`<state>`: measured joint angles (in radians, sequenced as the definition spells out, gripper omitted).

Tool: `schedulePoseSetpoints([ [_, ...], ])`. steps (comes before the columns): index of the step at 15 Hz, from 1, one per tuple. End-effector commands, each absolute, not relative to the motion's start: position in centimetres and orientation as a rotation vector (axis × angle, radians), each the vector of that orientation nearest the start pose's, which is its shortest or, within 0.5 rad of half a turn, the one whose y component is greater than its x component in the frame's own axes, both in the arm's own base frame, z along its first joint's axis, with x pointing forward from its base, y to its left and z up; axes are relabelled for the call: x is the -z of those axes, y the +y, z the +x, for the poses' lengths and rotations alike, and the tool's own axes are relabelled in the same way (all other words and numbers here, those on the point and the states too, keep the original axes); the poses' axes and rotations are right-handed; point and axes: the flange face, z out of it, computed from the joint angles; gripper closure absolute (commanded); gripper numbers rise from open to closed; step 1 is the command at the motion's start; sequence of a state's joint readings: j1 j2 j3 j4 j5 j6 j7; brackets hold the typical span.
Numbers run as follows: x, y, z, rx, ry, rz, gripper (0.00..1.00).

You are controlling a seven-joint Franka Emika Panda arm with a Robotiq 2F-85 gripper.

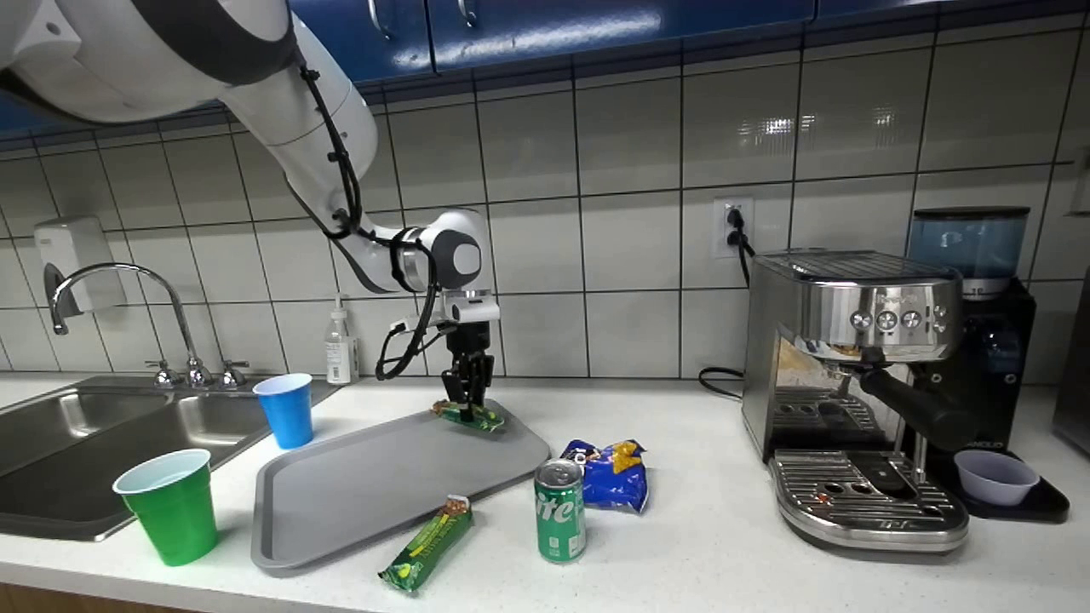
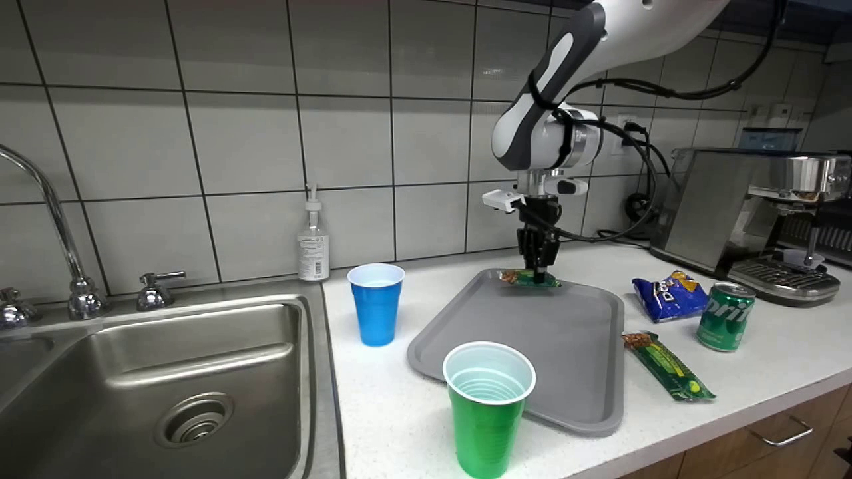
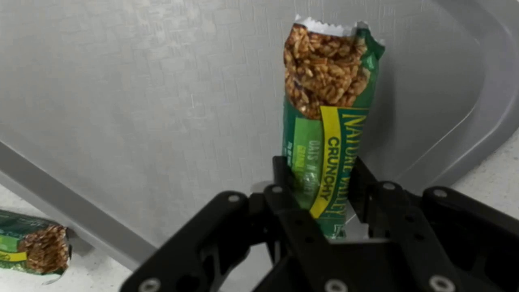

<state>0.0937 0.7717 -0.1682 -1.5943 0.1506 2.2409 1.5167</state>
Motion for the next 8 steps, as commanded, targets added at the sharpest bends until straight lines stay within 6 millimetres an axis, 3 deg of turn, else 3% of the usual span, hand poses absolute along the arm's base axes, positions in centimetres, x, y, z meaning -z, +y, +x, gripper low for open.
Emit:
schedulePoseSetpoints([
  [1,-16.95,-3.45,68.7,-0.096,2.418,-2.135,0.87],
  [5,-16.42,-3.45,68.71,-0.093,2.437,-2.116,0.87],
  [7,-16.57,-3.63,68.52,-0.095,2.449,-2.131,0.37],
  [8,-16.83,-3.86,68.4,-0.098,2.442,-2.141,0.37],
])
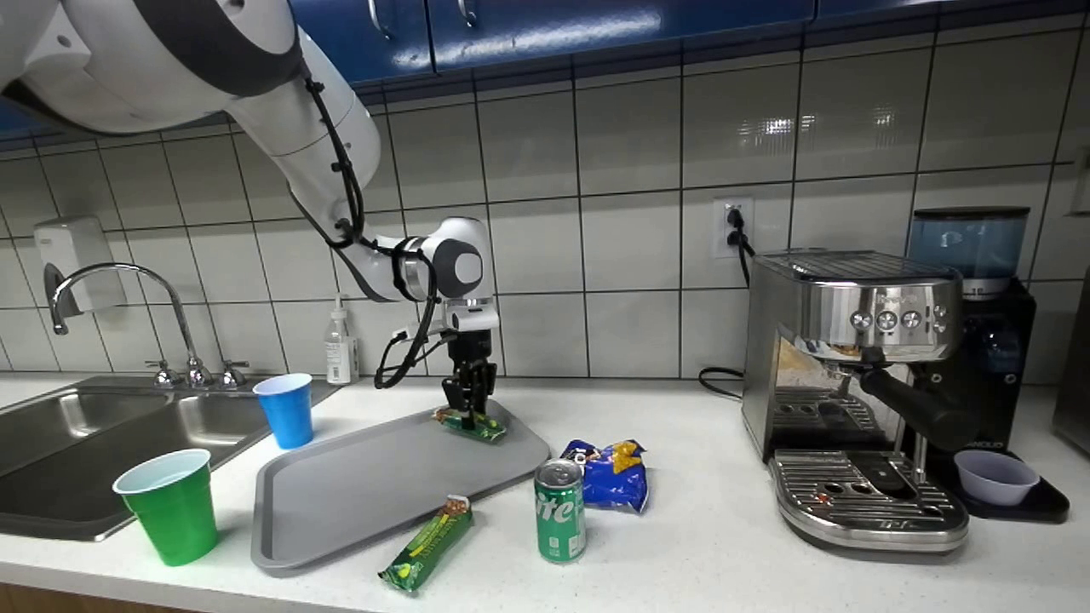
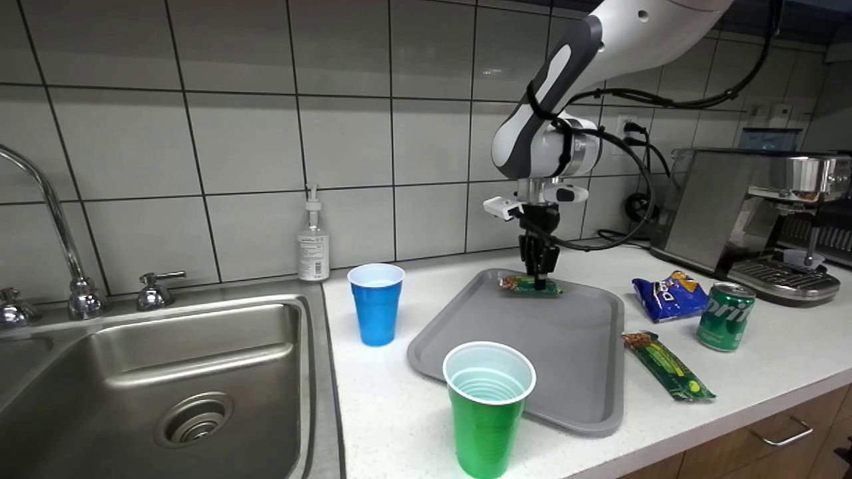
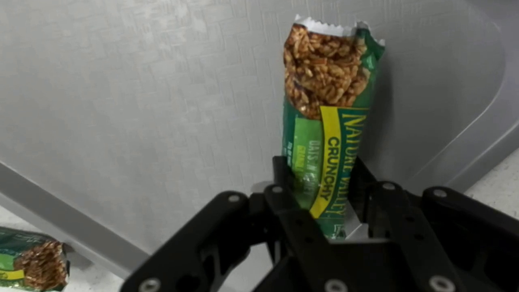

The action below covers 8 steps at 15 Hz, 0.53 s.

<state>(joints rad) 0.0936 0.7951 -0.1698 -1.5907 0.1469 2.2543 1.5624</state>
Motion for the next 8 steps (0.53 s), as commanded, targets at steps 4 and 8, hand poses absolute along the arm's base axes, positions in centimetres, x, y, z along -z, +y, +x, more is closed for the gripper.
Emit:
schedulePoseSetpoints([
  [4,-18.8,-6.3,67.1,-0.081,2.417,-2.227,0.15],
  [8,-20.5,-9.1,65.9,-0.034,2.375,-2.29,0.0],
])
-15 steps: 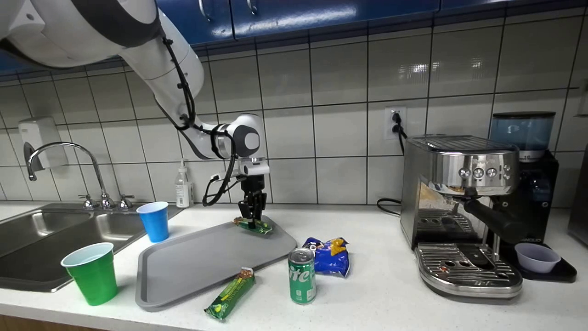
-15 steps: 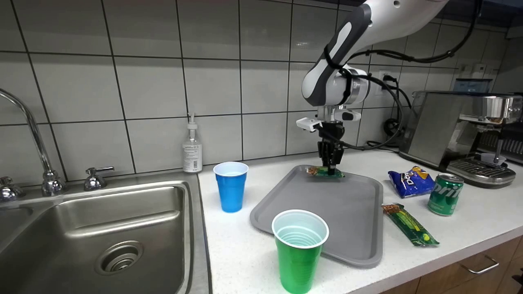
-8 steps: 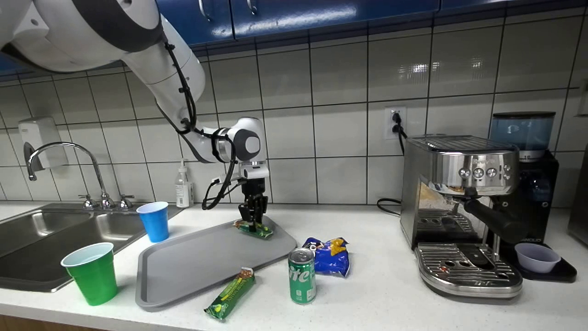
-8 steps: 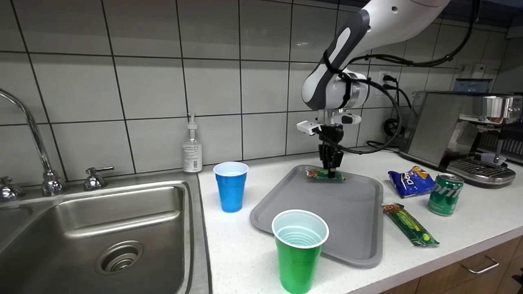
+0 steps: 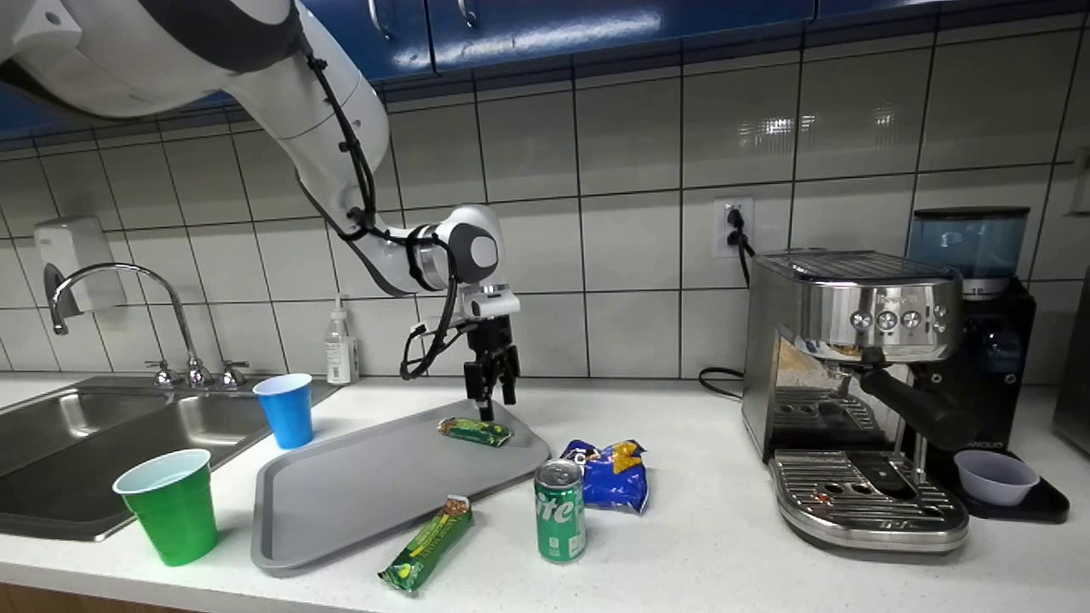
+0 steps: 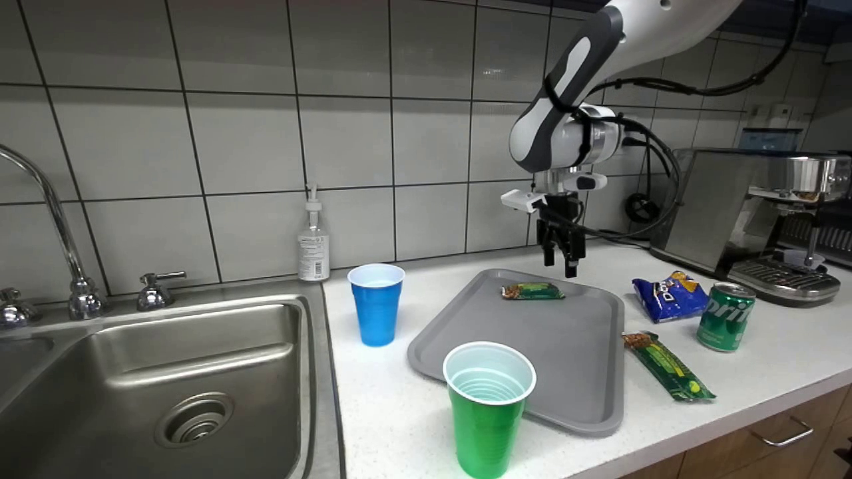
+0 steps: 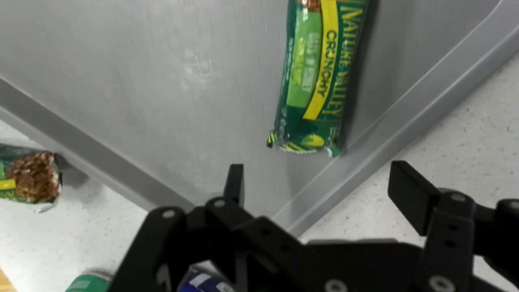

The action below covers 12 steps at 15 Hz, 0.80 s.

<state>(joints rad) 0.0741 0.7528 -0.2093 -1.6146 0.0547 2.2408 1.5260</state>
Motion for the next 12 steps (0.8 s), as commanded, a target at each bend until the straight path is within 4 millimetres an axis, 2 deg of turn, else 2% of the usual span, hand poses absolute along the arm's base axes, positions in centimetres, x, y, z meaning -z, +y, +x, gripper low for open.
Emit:
schedulePoseSetpoints([
  [1,-20.8,-9.7,65.5,-0.028,2.366,-2.297,0.0],
  [7,-22.7,-12.7,63.4,-0.055,2.304,-2.358,0.0],
  [12,-23.6,-14.3,61.6,-0.082,2.268,-2.388,0.0],
])
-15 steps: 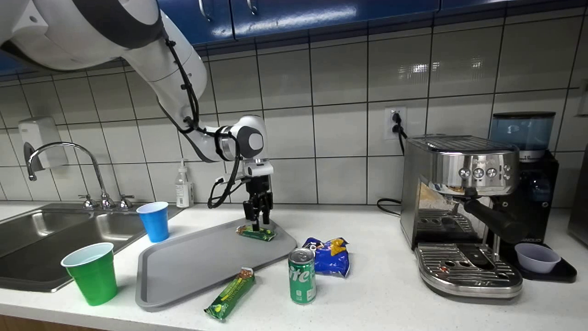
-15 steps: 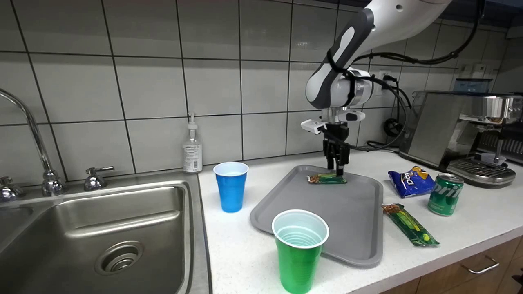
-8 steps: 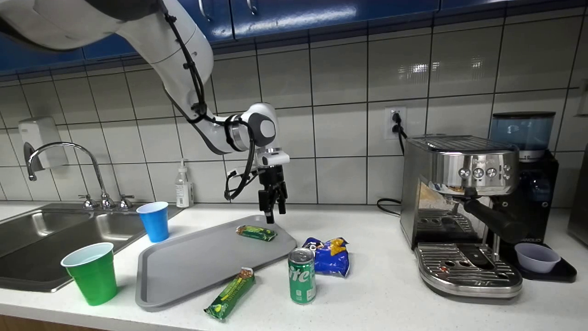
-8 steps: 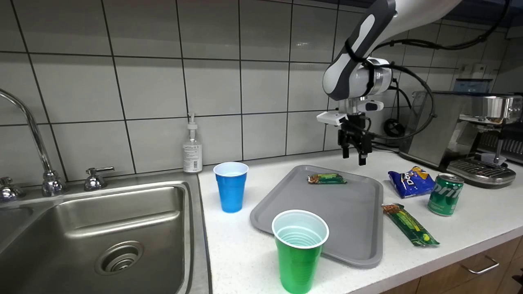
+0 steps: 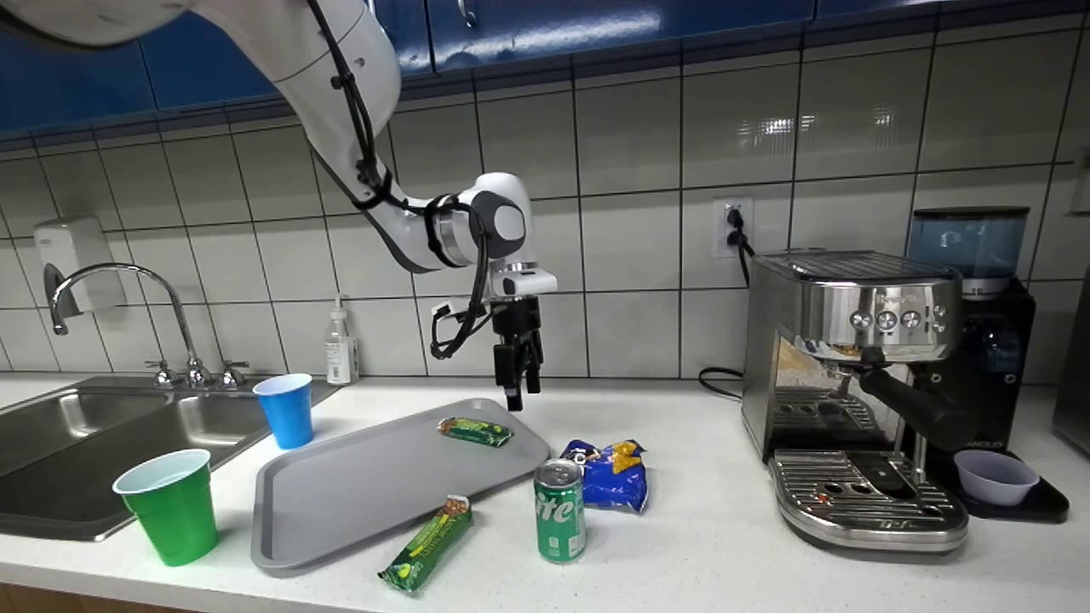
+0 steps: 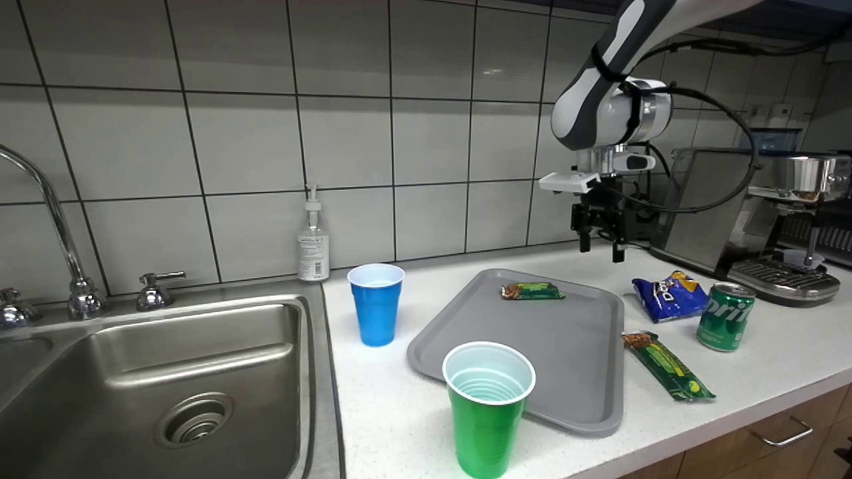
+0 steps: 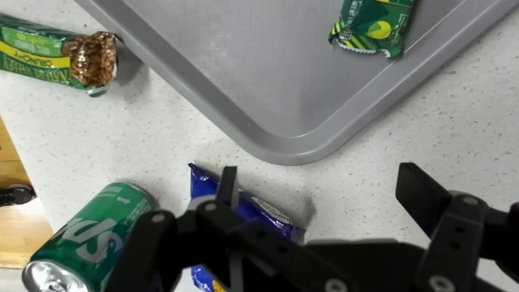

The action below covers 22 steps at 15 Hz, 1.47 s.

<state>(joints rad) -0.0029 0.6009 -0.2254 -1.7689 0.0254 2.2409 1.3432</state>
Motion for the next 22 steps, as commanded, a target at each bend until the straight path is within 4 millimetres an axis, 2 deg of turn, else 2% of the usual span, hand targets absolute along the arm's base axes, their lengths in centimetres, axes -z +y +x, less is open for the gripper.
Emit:
schedulePoseSetpoints([
  [1,-23.8,-14.6,61.2,-0.086,2.259,-2.395,0.0],
  [7,-24.4,-15.7,58.7,-0.108,2.237,-2.421,0.0],
  [8,-23.2,-15.4,60.3,-0.108,2.276,-2.392,0.0],
  [17,-22.7,-15.4,60.1,-0.119,2.278,-2.397,0.0],
  [22,-24.0,-17.3,58.5,-0.083,2.25,-2.377,0.0],
])
